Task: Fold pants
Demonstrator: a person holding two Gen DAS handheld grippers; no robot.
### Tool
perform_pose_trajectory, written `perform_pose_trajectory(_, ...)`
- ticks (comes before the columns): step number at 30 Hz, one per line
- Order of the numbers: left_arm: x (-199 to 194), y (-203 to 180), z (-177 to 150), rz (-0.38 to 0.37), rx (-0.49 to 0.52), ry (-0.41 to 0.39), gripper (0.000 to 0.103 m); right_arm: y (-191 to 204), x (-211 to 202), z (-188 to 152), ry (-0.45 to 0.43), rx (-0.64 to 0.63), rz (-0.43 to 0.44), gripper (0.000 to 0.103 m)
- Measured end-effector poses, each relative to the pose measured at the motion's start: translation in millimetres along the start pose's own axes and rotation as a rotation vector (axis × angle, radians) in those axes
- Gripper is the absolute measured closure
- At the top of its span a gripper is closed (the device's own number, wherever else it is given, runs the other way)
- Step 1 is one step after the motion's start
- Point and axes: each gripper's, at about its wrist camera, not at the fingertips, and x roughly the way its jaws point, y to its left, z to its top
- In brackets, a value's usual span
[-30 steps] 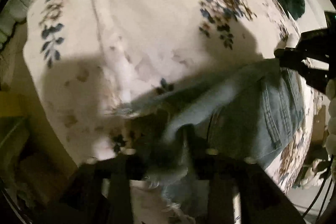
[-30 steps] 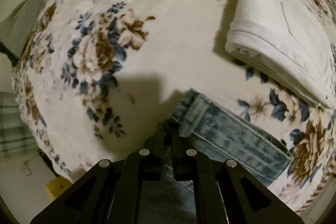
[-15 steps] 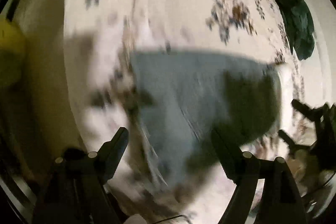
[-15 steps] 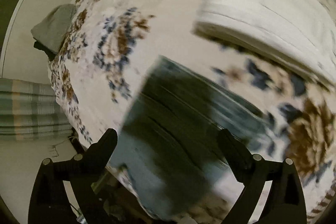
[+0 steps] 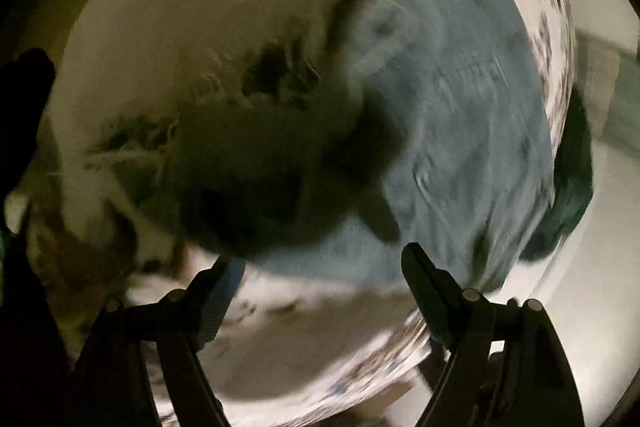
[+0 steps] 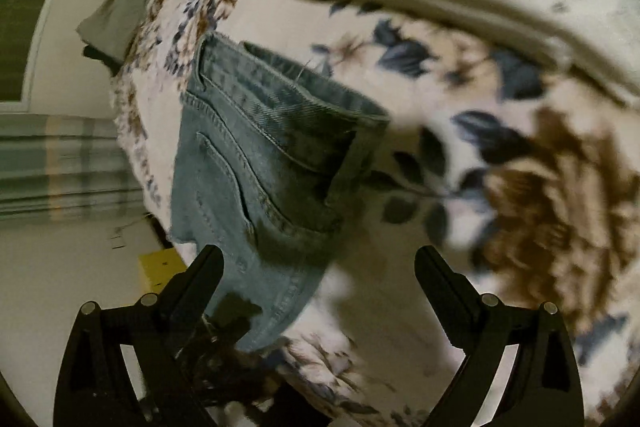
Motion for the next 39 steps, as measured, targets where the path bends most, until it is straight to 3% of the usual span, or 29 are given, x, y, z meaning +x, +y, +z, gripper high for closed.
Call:
perform_pose_trajectory(8, 11, -1, 17, -0.057, -0.156, -0.104, 0.024, -22, 51, 31, -0.003, 0.092, 0.17, 0.005)
perform_pose_trajectory(13, 9, -13, 21, -0.061, -0.175, -0.167, 0.029, -20, 65, 39, -0.032, 0.124, 0.266, 0.007)
perform_pose_trajectory(15, 5, -21, 25, -0.047, -0.142, -0.19, 0.047, -14, 70, 40, -0.037, 0.119, 0.267, 0.012)
perform_pose_trajectory(17, 1, -29, 26, -0.037, -0.096, -0.208, 0.08, -7, 73, 41, -0.06, 0.103, 0.239, 0.025)
perform_pose_trajectory(20, -6, -36, 34, -0.047, -0.054, -0.209, 0.084, -7, 74, 39, -0.081, 0.125, 0.205, 0.047)
perform_pose_trajectory(23, -17, -44, 36, -0.054, -0.013, -0.212, 0.086, -7, 69, 36, -0.094, 0.138, 0.205, 0.06)
perform_pose_trajectory(30, -59, -81, 33, -0.068, 0.126, -0.227, 0.087, 9, 44, 25, -0.119, 0.173, 0.209, 0.068)
perform_pose_trajectory(39, -126, -144, 15, -0.056, 0.335, -0.244, 0.088, 38, -18, -3, -0.143, 0.219, 0.289, 0.074)
